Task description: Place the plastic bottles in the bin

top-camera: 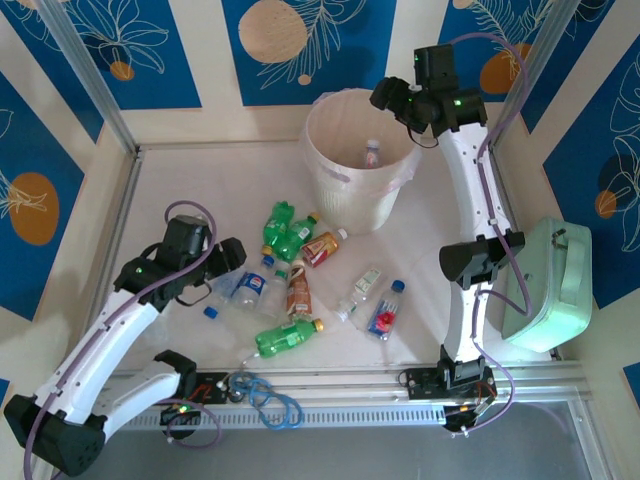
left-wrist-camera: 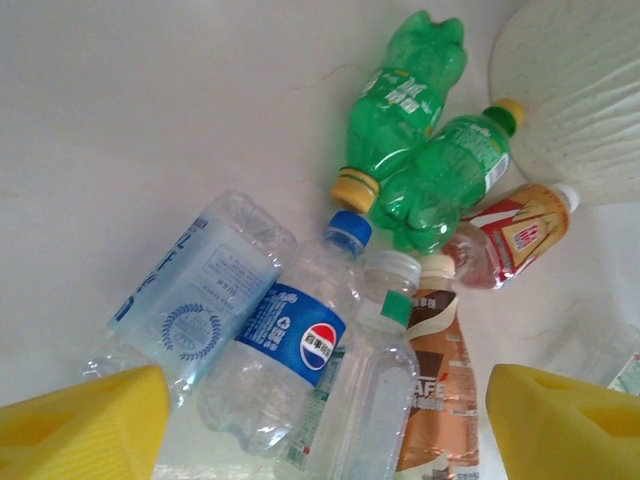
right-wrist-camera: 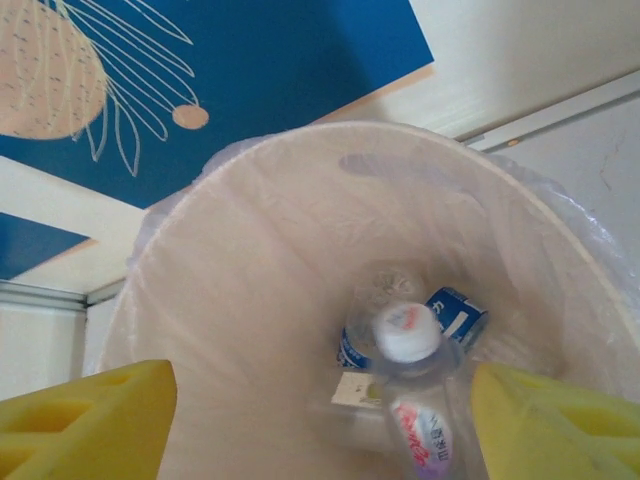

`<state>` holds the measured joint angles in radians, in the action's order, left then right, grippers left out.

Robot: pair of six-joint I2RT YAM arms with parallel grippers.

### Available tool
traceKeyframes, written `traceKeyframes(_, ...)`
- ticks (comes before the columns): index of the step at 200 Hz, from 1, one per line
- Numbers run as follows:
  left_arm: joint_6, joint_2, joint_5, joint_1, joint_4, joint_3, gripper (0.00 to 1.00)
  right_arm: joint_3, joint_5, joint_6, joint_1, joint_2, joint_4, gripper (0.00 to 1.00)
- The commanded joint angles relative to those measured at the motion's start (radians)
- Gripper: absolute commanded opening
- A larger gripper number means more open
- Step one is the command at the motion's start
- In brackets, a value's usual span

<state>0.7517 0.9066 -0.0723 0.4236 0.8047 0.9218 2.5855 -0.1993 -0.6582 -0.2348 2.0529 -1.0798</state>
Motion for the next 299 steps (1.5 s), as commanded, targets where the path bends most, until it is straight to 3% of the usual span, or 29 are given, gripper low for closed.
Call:
traceKeyframes(1, 0.001, 0.003, -0.010, -0.014, 0.043, 0.003, 0.84, 0.070, 0.033, 0.006, 0.003, -0.014, -0.012, 0.83)
traceKeyframes(14, 0.001, 0.003, -0.015, -0.015, 0.057, 0.004, 0.86, 0.089, 0.045, 0.008, 0.003, -0.014, -0.022, 0.87)
traceKeyframes(52, 0.013, -0.023, -0.052, -0.015, 0.125, -0.006, 0.86, 0.100, 0.052, 0.009, -0.021, -0.067, -0.083, 0.87)
traceKeyframes(98, 0.016, -0.095, -0.108, -0.017, 0.228, -0.010, 0.88, -0.196, 0.019, 0.086, -0.168, -0.283, -0.019, 0.86)
traceKeyframes(148, -0.014, -0.116, -0.138, -0.017, 0.336, -0.002, 0.89, -0.564, -0.132, 0.107, -0.397, -0.526, 0.070, 0.86)
traceKeyframes(185, -0.041, -0.132, -0.140, -0.017, 0.316, -0.034, 0.90, -0.800, -0.230, 0.025, -0.541, -0.672, 0.071, 0.86)
traceKeyframes(240, 0.011, -0.069, -0.049, -0.017, 0.264, -0.092, 0.93, -1.089, -0.317, -0.176, -0.705, -0.817, 0.059, 0.85)
traceKeyframes(299, 0.001, -0.010, -0.093, -0.015, 0.230, -0.148, 0.96, -1.210, -0.317, -0.235, -0.731, -0.854, 0.090, 0.85)
